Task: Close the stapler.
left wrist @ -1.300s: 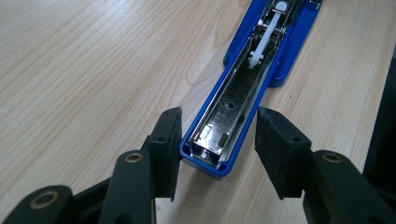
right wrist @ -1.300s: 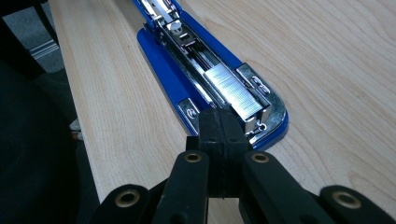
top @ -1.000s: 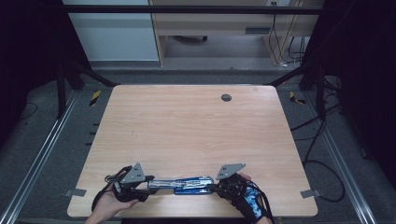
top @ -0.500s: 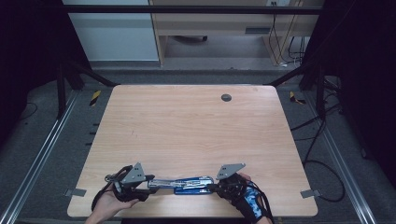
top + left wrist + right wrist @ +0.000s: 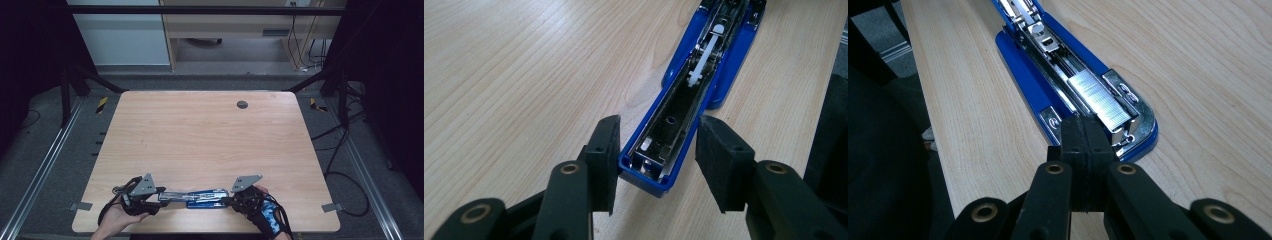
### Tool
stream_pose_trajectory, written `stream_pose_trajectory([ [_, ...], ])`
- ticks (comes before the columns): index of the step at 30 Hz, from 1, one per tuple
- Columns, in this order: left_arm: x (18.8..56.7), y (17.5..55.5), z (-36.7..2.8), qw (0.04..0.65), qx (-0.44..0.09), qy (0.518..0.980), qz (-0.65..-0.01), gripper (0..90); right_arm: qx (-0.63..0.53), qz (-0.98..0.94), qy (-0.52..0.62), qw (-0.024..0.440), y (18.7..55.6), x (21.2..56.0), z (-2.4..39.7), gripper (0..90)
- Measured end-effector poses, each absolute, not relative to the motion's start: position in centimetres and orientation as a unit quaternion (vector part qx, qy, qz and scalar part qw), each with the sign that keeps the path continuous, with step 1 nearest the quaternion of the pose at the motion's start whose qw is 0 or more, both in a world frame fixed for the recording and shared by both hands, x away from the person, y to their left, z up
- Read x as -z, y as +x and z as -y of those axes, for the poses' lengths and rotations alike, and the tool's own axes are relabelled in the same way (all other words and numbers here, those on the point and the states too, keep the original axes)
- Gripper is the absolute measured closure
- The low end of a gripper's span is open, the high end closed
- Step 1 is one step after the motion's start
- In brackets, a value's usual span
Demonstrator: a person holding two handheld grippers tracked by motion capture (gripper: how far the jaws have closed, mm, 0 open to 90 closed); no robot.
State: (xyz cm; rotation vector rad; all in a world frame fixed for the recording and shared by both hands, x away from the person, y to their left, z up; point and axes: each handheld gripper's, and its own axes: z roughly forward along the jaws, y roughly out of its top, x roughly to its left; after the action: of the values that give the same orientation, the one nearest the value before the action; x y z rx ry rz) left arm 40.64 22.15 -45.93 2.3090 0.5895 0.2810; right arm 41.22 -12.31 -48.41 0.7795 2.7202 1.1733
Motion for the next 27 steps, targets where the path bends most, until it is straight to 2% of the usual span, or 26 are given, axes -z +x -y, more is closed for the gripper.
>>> stream_pose_trajectory([
  [12, 45.9, 40.6, -22.2, 0.362, -0.109, 0.897, -0.228, 53.5, -0.419, -0.872, 0.247, 0.051, 41.4, 47.0, 12.2, 90.0],
  [27, 45.9, 40.6, -22.1, 0.360, -0.109, 0.898, -0.228, 53.4, -0.469, -0.854, 0.220, 0.051, 42.1, 45.4, 7.2, 90.0],
])
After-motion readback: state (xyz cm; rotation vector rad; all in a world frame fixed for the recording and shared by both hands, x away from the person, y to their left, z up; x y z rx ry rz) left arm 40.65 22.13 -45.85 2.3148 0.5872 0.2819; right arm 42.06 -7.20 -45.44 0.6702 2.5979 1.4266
